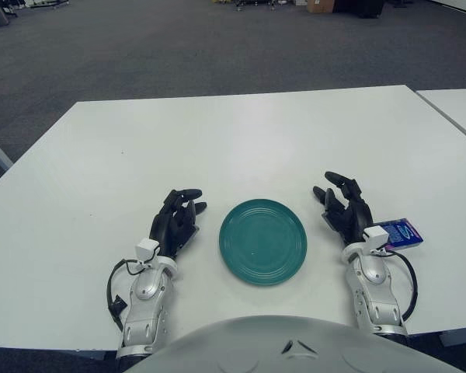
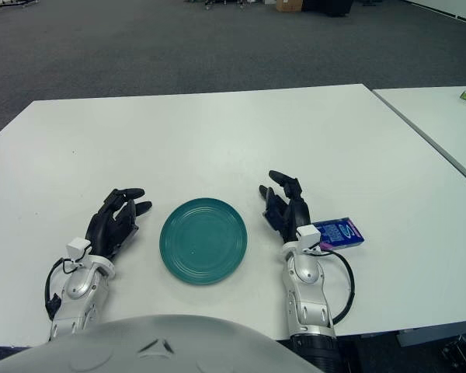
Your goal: Put the gum into the plate.
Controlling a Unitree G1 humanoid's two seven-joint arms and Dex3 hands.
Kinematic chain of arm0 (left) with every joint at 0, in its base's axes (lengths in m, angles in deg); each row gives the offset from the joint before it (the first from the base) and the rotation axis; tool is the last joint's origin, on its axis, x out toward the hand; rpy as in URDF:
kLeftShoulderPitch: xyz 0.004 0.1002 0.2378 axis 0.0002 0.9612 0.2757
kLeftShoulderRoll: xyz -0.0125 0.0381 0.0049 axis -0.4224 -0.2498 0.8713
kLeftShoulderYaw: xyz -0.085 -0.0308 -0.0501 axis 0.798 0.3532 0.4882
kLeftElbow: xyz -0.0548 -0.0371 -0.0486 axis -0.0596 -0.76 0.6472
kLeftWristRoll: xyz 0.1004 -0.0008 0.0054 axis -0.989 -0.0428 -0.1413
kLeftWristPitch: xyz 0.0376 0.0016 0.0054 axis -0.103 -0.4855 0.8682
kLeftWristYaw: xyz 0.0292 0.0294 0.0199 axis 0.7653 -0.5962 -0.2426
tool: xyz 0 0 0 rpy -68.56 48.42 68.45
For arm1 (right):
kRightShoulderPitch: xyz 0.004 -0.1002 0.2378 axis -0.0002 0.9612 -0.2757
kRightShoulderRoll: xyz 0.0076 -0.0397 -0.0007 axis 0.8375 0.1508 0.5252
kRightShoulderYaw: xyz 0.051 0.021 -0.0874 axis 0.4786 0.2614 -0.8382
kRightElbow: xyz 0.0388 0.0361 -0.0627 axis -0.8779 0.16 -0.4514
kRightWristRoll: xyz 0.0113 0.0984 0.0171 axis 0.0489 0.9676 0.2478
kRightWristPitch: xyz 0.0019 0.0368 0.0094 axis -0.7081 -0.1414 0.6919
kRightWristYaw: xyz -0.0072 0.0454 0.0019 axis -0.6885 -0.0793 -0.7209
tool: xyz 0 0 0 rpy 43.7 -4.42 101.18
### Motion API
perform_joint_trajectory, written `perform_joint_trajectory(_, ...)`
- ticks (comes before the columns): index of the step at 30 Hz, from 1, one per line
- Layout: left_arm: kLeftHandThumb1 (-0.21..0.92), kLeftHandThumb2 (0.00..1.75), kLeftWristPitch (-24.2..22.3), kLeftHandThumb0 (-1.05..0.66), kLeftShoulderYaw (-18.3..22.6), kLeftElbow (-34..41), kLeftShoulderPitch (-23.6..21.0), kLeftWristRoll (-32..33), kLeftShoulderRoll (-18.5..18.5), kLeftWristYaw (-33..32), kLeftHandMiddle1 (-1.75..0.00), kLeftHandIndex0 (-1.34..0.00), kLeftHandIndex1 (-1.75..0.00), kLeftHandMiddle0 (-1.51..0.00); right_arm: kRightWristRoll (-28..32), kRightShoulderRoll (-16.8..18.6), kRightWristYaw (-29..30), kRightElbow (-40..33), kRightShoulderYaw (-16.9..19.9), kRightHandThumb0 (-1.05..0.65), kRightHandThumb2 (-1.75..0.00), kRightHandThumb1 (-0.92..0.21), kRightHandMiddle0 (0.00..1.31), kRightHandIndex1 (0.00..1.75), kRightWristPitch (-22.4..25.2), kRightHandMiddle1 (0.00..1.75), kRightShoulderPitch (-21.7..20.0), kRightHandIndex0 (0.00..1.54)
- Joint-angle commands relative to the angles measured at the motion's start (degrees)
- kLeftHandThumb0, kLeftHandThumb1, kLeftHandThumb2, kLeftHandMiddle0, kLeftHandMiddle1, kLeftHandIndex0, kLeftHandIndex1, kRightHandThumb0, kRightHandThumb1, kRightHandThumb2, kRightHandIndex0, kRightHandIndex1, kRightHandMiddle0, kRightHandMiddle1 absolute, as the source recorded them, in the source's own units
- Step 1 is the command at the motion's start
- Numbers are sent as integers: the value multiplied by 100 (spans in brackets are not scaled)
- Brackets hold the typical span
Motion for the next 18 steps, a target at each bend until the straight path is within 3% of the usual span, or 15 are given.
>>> perform_joint_trajectory(1,92,66,-87,-56,19,-43,13,38,-13,20,-99,-41,-120,-48,67,85,-7,305,-14,-63,-77,-92,11,4,443,91,219,68)
perform_joint_trajectory(18,92,65,-76,-55,-1,-26,-5,-120,-51,-39,-99,-44,-122,-46,17,72,2,283,-39,-64,-77,-92,11,4,464,90,213,69)
